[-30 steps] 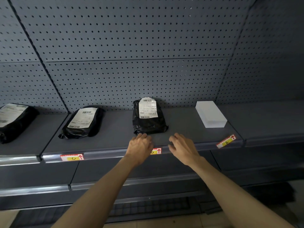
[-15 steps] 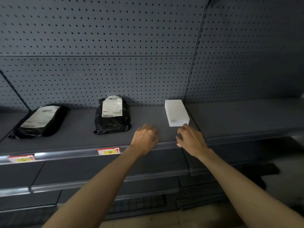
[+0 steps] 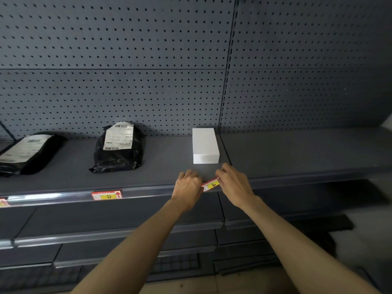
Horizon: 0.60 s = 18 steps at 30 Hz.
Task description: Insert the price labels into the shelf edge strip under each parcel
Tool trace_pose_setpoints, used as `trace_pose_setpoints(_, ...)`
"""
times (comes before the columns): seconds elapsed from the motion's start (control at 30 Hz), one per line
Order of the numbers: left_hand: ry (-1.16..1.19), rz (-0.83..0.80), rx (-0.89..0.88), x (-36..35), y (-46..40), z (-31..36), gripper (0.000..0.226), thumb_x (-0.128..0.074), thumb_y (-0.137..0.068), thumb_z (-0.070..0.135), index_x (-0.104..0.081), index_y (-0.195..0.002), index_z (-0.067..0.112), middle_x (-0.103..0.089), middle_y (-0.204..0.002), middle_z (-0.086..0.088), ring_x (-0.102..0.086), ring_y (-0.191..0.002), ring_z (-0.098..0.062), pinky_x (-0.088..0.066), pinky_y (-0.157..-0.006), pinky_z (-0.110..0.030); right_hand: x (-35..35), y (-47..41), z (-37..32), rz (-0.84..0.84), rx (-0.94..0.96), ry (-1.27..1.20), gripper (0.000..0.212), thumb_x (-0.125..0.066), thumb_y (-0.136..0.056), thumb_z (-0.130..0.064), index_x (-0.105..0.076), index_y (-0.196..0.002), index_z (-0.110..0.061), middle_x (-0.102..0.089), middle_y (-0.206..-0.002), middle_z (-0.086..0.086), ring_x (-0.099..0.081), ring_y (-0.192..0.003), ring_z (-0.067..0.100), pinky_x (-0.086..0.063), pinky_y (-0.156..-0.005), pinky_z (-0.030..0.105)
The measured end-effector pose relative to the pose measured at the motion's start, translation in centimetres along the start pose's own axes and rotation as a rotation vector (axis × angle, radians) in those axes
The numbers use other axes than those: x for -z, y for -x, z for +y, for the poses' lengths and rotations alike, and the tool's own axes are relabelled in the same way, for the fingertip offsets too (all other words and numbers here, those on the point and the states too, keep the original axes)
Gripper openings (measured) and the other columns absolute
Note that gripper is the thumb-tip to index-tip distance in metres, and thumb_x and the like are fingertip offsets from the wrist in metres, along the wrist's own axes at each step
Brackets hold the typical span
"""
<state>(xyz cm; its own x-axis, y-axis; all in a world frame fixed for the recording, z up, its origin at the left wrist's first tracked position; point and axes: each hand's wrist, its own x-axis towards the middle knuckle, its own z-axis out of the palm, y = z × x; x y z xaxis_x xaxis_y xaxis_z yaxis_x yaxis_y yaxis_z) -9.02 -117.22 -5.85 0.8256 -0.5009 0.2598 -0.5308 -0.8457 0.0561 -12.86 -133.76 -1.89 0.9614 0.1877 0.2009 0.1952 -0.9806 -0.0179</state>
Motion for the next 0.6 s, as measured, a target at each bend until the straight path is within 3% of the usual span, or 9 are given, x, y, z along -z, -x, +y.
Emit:
trace_pose_setpoints(0.2,-0.052,0.024,0.039,-0.7,-0.2,1.0,0.015,-0.058,-0.091,0.017,-0.063,-0.105,0.014,-0.060,-0.111,-0.007,-0.050,-0.102,-0.024,-0.040,-0.090,-0.033,-0.8,-0.1,1.2,0.009,0.004,-0.021,0.012,-0.060,-0.093,-0.012,-0.059,-0.105,-0.009,-0.054,-0.112,0.007,-0.057,-0.093,0.019,-0.044,-0.066,0.024)
trace_pose_setpoints(0.37,-0.113,0.002,0.006,-0.4,-0.3,0.9,0.012,-0.058,-0.089,0.014,-0.062,-0.100,0.014,-0.060,-0.106,-0.006,-0.050,-0.100,-0.024,-0.039,-0.086,-0.034,-1.8,0.4,1.1,-0.019,-0.031,-0.044,0.009,-0.059,-0.092,-0.008,-0.062,-0.101,-0.009,-0.055,-0.108,0.007,-0.057,-0.092,0.021,-0.054,-0.072,0.032)
trace_pose_setpoints(0.6,-0.050,-0.023,0.015,-0.7,-0.7,0.6,0.013,-0.056,-0.089,0.016,-0.065,-0.099,0.013,-0.062,-0.104,-0.006,-0.055,-0.097,-0.024,-0.043,-0.087,-0.035,-1.6,0.5,1.2,-0.026,-0.031,-0.104,0.011,-0.059,-0.094,-0.014,-0.066,-0.101,-0.010,-0.058,-0.106,0.006,-0.060,-0.092,0.020,-0.054,-0.074,0.030)
